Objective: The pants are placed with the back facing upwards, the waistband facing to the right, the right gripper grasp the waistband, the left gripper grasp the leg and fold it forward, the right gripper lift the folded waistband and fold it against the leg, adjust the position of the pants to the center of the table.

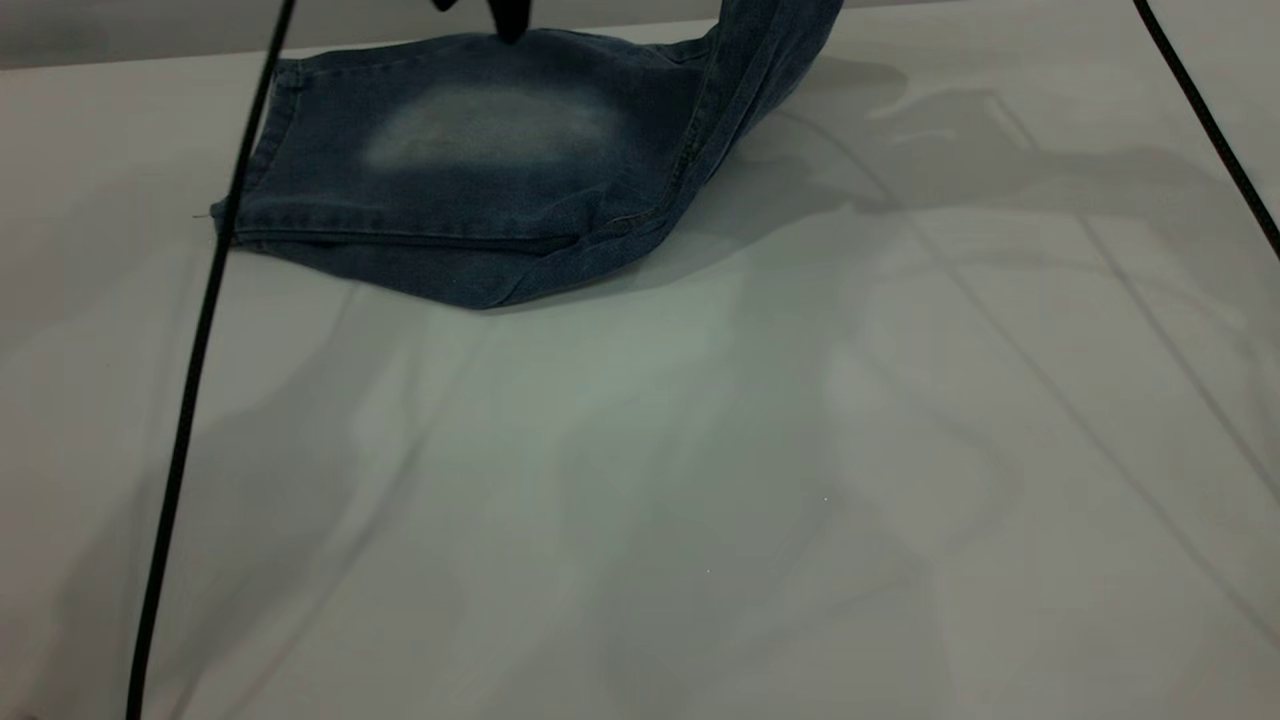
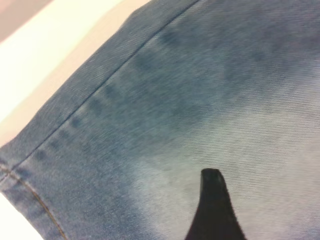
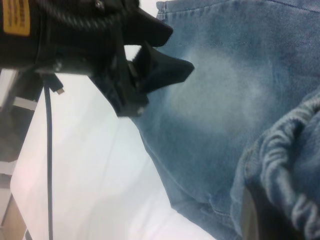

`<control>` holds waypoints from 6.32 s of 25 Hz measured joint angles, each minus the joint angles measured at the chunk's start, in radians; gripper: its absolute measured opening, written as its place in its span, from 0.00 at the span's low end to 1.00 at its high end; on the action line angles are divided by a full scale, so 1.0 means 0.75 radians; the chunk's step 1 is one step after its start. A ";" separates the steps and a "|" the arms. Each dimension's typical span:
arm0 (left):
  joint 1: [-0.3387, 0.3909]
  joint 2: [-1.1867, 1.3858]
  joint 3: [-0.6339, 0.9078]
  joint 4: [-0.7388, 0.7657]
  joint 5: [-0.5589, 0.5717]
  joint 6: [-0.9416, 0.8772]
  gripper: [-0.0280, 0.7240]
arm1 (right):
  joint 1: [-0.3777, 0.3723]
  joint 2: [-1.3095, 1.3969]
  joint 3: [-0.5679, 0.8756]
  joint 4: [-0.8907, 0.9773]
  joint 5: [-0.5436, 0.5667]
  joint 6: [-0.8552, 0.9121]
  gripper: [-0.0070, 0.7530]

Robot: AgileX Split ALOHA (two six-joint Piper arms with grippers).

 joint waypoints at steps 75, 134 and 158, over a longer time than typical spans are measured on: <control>0.083 -0.353 -0.069 -0.144 0.004 0.081 0.65 | 0.365 0.015 -0.106 0.218 -0.076 -0.057 0.09; 0.083 -0.540 -0.070 -0.284 -0.003 0.080 0.65 | 0.570 0.159 -0.645 -0.618 -0.096 0.406 0.77; 0.083 -0.482 -0.067 -0.283 -0.004 0.080 0.65 | 0.571 -0.496 -0.710 -1.424 0.269 0.739 0.77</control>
